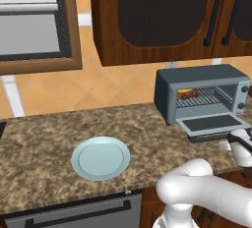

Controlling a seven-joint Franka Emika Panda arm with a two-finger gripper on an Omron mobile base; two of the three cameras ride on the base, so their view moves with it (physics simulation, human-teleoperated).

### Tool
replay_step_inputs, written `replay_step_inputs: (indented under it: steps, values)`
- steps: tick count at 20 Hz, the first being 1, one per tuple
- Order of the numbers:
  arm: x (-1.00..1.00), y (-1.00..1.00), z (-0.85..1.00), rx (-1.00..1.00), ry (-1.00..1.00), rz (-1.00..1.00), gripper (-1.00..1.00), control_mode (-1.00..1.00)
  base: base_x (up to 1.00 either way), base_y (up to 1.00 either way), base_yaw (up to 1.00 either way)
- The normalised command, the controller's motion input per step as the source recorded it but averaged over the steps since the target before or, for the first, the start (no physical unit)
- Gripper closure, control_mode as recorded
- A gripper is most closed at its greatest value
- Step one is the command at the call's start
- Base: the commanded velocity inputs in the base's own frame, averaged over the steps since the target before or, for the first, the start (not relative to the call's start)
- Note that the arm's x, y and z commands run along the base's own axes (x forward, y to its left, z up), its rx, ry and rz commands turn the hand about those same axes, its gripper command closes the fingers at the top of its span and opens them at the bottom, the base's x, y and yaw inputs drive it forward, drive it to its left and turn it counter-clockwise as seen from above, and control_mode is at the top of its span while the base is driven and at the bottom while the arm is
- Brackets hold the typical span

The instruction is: Pick up the kebab skewer and baguette bread, and place them inside the toaster oven. Close the toaster oven door and start by setting the timer.

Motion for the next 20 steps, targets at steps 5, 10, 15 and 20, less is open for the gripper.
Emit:
replay_step_inputs:
  steps: [5, 10, 15, 20]
  values:
    - [0.33, 0.0, 0.01, 0.0, 0.0, 0.0, -1.0, -1.0, 0.0, 0.0, 0.0]
    - [0.28, 0.0, 0.18, 0.0, -0.01, 0.0, -1.0, -1.0, 0.0, 0.0, 0.0]
    - [0.2, 0.0, 0.45, 0.01, -0.06, 0.0, -1.0, -1.0, 0.0, 0.0, 0.0]
    - [0.22, 0.0, 0.62, 0.0, -0.05, 0.0, -1.0, -1.0, 0.0, 0.0, 0.0]
